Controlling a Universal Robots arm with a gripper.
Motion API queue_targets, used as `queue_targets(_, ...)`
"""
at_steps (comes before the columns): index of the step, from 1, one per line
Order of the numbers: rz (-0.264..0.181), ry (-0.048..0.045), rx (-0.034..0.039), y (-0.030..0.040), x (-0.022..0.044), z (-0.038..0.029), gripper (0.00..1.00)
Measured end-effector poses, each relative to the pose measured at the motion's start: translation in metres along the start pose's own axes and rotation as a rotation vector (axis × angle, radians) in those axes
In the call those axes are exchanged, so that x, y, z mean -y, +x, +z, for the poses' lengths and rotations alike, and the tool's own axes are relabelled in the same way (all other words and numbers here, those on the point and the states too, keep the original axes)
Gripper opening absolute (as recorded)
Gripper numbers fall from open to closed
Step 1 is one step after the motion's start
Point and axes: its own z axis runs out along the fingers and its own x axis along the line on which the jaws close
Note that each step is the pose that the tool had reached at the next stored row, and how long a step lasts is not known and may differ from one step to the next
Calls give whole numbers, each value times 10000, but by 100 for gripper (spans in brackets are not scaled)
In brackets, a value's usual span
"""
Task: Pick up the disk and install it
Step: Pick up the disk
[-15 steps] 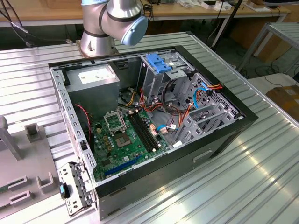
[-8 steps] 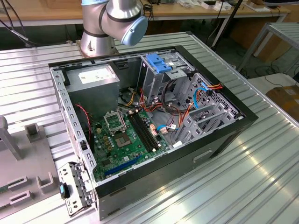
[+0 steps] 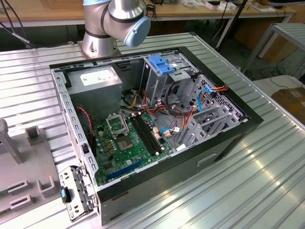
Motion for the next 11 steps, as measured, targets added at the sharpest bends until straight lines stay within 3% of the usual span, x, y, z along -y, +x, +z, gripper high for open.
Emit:
queue_targets(6, 0, 0, -1, -24, 0, 6, 66)
queue_targets(7, 0, 0, -1, -24, 0, 6, 59)
queue_targets(10, 0, 0, -2, -24, 0, 6, 57)
queue_targets(11, 0, 0, -2, -24, 0, 6, 50)
